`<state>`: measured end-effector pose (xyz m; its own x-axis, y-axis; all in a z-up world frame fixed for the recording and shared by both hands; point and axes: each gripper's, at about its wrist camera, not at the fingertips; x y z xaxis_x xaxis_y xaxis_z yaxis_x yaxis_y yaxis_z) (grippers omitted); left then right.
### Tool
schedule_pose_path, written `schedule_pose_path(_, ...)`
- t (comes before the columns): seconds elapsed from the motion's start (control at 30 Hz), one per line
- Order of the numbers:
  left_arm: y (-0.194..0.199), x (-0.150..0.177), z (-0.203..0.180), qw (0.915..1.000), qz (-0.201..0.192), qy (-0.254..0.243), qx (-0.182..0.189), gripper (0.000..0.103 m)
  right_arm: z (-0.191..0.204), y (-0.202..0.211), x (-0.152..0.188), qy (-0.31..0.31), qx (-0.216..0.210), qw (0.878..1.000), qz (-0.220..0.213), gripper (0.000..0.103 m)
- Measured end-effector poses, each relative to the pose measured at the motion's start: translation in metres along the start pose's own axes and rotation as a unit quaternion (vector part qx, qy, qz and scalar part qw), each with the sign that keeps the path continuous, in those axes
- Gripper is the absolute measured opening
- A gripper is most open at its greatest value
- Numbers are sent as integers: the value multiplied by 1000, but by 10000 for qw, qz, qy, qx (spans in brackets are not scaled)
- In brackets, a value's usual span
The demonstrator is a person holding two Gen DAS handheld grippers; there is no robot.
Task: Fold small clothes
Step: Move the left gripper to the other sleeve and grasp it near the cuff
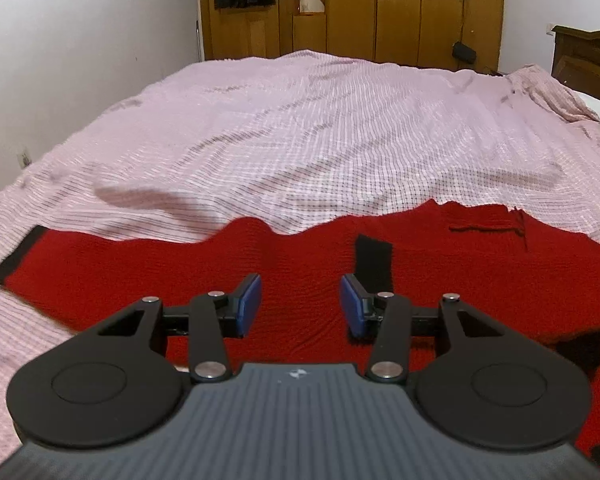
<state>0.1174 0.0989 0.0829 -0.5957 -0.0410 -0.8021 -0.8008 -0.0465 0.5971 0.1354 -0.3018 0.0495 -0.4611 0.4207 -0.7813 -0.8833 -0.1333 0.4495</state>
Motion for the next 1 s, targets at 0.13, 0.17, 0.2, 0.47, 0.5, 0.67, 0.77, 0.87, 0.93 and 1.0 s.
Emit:
schedule_pose_path(0.13, 28, 0, 11, 9999, -83, 61, 14, 52, 20, 31, 6, 186, -129, 9997, 106, 67)
schedule_pose_path(0.17, 33, 1, 14, 9999, -87, 94, 20, 52, 26, 40, 7, 217, -187, 9995, 125, 67)
schedule_pose_path(0.2, 39, 3, 17, 9999, -88, 128, 27, 52, 31, 48, 9, 232, -238, 9993, 155, 67)
schedule_pose_path(0.47, 69, 22, 51, 9991, -15, 400, -113, 52, 70, 95, 26, 434, -478, 9974, 318, 67)
schedule_pose_path(0.5, 72, 25, 57, 9988, -5, 456, -153, 52, 74, 99, 30, 494, -463, 9972, 325, 67)
schedule_pose_path(0.67, 78, 44, 92, 9954, 82, 850, -427, 71, 80, 101, 52, 592, -349, 9962, 541, 67)
schedule_pose_path(0.77, 76, 53, 111, 9926, 109, 1026, -638, 76, 80, 95, 65, 607, -208, 9952, 734, 67)
schedule_pose_path(0.87, 70, 60, 131, 9890, 123, 1279, -734, 76, 80, 87, 78, 650, -32, 9939, 888, 67)
schedule_pose_path(0.93, 64, 62, 145, 9858, 97, 1501, -749, 76, 81, 82, 86, 714, 71, 9927, 969, 67)
schedule_pose_path(1.0, 56, 62, 158, 9818, 78, 1744, -753, 76, 82, 79, 95, 752, 127, 9914, 1068, 67)
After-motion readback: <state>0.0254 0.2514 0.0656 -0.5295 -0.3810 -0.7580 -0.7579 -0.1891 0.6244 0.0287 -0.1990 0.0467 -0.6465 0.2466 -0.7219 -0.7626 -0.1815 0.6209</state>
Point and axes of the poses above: each gripper's, at about its wrist camera, not at the fingertips, and y roughly against the way its jaws point, z to its left, x to its underside, and after that the axes turned 4 degrees about x, right-handed
